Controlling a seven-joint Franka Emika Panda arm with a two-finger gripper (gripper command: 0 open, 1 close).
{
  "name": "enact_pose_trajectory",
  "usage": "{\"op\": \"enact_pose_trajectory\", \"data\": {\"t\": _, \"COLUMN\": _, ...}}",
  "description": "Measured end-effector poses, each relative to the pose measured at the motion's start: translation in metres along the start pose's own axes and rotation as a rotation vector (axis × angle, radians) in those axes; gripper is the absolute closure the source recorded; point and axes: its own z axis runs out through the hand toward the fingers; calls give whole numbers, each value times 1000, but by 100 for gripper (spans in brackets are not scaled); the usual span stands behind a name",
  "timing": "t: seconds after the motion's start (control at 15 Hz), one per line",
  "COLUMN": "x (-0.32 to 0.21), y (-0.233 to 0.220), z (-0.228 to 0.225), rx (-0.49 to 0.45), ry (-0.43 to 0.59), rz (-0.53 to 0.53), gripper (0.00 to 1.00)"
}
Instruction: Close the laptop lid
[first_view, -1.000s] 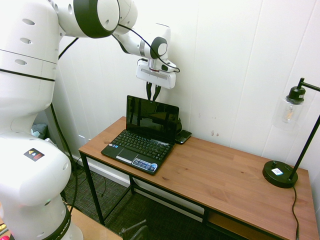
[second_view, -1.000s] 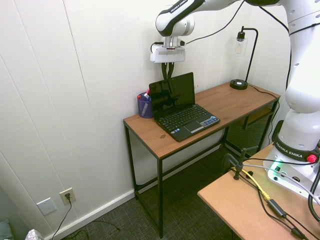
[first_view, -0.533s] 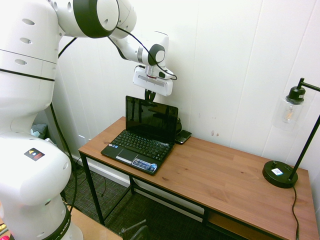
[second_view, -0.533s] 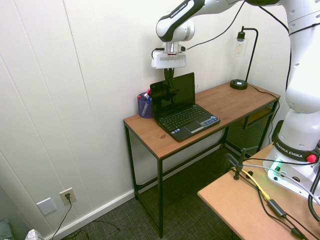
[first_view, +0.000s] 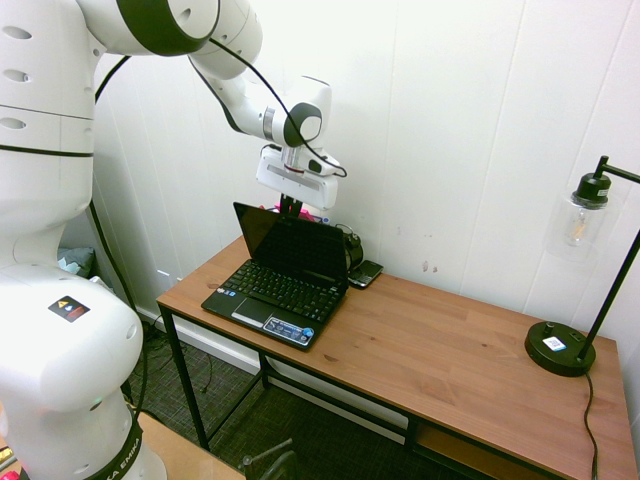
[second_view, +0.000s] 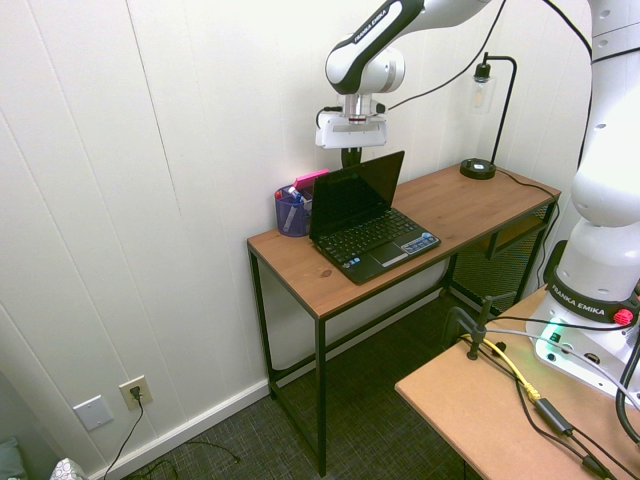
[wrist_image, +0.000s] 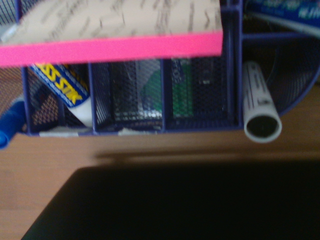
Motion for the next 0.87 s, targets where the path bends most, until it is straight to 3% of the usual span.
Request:
{"op": "enact_pose_trajectory", "data": {"t": 0.4, "x": -20, "y": 55, "z": 58, "rx": -31, "ry": -68, "rz": -7, "gripper": 100}}
{"op": "enact_pose_trajectory", "data": {"t": 0.87, "x": -18, "y": 72, "z": 100, "rx": -32, "ry": -126, "rz": -7, "gripper": 100}}
